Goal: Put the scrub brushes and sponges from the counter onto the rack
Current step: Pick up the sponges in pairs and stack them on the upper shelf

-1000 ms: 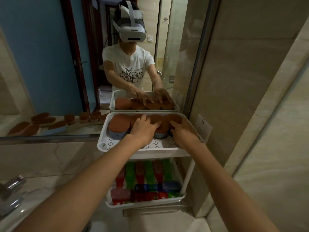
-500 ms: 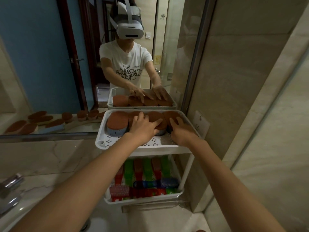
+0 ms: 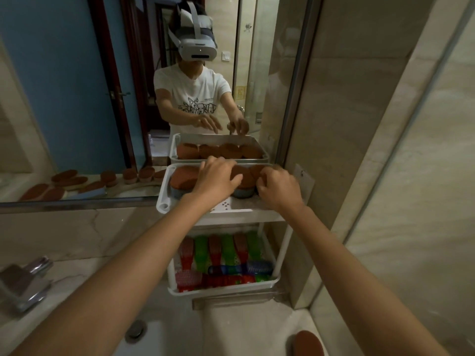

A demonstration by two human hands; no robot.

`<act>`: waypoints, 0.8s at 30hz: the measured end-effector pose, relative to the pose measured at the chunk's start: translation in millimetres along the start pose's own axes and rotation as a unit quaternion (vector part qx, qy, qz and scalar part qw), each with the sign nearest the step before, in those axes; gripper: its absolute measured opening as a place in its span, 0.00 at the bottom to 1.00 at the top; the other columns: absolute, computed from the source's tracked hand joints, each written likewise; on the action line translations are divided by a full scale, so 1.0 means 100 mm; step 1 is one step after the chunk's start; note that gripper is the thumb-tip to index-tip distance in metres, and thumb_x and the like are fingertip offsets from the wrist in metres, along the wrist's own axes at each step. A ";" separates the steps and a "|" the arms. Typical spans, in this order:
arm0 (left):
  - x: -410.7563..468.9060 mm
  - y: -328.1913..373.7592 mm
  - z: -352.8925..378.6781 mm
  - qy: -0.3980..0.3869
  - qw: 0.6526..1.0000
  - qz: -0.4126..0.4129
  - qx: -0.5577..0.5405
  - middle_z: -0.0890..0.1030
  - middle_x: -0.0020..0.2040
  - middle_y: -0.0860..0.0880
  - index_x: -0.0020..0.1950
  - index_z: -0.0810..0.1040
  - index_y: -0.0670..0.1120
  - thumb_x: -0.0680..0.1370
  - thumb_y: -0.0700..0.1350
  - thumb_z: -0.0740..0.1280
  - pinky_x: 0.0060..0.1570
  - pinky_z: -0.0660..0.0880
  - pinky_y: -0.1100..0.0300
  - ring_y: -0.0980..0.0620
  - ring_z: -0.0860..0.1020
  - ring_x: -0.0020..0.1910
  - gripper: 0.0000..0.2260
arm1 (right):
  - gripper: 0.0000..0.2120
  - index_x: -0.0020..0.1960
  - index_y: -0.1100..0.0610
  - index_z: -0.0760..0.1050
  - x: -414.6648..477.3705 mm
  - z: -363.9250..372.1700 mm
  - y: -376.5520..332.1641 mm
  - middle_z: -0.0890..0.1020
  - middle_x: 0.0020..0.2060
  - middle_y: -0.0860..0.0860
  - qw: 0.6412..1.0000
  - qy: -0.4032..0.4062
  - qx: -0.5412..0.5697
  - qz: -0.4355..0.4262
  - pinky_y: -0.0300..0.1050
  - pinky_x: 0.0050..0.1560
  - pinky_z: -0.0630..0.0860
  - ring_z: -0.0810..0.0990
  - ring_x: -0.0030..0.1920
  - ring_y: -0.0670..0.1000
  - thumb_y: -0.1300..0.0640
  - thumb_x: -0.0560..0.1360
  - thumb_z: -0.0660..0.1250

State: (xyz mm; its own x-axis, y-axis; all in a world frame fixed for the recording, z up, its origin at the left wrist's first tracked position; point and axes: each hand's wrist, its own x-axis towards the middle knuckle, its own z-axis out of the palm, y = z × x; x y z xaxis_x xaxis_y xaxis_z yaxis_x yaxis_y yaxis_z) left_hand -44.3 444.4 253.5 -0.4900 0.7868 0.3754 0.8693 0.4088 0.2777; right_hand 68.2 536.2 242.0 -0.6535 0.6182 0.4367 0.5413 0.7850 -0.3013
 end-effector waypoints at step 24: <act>-3.67 -0.60 1.22 -0.504 0.839 -0.201 -0.031 0.55 0.76 0.40 0.77 0.44 0.45 0.71 0.57 0.70 0.71 0.62 0.47 0.40 0.57 0.75 0.46 | 0.31 0.67 0.59 0.59 -3.57 1.22 -0.43 0.68 0.64 0.59 0.856 -0.509 -0.051 0.069 0.54 0.63 0.68 0.68 0.65 0.61 0.47 0.72 0.67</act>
State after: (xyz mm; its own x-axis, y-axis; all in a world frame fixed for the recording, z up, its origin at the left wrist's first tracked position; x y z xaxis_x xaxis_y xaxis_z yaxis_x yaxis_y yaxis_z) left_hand 91.4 187.9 -8.6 -0.4118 0.5952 -0.6900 0.6270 0.7346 0.2594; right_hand 213.9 286.7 -4.1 -0.6734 0.4605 -0.5783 0.6606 0.7260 -0.1912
